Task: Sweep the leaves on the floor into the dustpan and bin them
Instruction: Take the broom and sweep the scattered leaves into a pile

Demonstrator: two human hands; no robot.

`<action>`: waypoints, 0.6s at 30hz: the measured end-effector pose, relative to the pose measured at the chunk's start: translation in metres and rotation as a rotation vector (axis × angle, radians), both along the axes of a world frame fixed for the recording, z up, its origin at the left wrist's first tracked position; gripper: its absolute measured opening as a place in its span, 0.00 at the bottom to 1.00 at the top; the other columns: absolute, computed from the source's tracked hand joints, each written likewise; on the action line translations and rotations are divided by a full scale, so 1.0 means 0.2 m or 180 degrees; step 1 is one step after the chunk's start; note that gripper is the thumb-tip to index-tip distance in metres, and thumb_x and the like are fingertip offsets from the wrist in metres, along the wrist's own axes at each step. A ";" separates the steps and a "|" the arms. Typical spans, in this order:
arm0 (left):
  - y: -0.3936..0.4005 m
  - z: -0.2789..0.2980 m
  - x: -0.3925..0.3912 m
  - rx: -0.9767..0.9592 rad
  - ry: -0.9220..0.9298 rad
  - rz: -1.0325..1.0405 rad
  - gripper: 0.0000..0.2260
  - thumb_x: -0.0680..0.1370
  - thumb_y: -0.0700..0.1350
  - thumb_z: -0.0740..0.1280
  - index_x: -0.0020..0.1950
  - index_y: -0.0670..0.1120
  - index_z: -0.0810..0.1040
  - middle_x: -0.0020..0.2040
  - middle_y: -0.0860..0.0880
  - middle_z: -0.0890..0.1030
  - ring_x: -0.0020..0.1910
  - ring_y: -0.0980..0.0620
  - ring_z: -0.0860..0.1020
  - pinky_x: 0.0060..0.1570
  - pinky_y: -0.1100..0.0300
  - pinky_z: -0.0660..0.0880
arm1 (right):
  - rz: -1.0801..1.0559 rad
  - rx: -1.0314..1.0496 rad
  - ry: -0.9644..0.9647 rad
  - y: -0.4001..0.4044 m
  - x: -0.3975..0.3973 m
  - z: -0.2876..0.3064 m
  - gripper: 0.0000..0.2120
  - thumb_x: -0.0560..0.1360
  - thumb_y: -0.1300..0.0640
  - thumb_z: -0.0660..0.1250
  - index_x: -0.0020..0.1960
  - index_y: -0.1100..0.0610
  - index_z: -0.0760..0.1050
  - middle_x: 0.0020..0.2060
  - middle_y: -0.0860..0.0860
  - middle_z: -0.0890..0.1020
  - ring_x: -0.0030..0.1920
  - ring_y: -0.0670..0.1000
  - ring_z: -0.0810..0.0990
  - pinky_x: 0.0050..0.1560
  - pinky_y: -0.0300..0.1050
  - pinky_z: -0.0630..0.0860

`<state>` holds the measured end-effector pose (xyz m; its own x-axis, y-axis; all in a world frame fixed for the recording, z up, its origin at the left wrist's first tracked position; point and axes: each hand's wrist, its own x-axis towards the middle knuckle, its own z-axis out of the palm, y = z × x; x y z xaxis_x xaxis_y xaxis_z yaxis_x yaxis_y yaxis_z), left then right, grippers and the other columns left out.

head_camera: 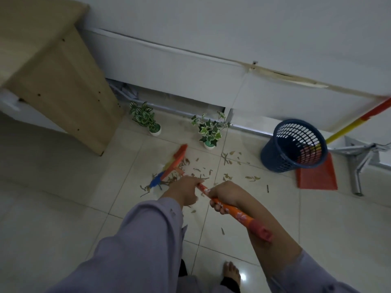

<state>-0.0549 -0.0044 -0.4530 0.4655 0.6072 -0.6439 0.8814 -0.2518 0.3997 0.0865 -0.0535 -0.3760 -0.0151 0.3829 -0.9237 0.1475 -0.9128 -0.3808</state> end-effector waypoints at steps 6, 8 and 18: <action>-0.21 -0.07 0.12 -0.0117 0.0222 0.0227 0.31 0.77 0.45 0.67 0.77 0.54 0.58 0.76 0.48 0.64 0.74 0.46 0.64 0.71 0.50 0.67 | -0.0027 -0.0049 -0.0016 -0.15 0.11 -0.21 0.07 0.78 0.61 0.63 0.45 0.65 0.72 0.29 0.56 0.74 0.21 0.48 0.70 0.19 0.35 0.66; -0.31 -0.11 0.17 -0.0202 0.0180 0.0343 0.31 0.77 0.46 0.67 0.77 0.55 0.58 0.76 0.47 0.65 0.72 0.46 0.67 0.69 0.50 0.68 | 0.0118 -0.0071 -0.0118 -0.21 0.19 -0.23 0.07 0.78 0.61 0.63 0.43 0.64 0.72 0.29 0.56 0.74 0.20 0.47 0.70 0.20 0.35 0.67; -0.56 -0.08 0.27 0.0341 -0.0234 0.1233 0.31 0.75 0.48 0.69 0.76 0.52 0.60 0.74 0.48 0.68 0.72 0.46 0.67 0.69 0.50 0.67 | 0.1262 0.0517 -0.0275 -0.33 0.32 0.06 0.11 0.76 0.64 0.64 0.56 0.69 0.76 0.29 0.56 0.76 0.17 0.46 0.71 0.19 0.33 0.69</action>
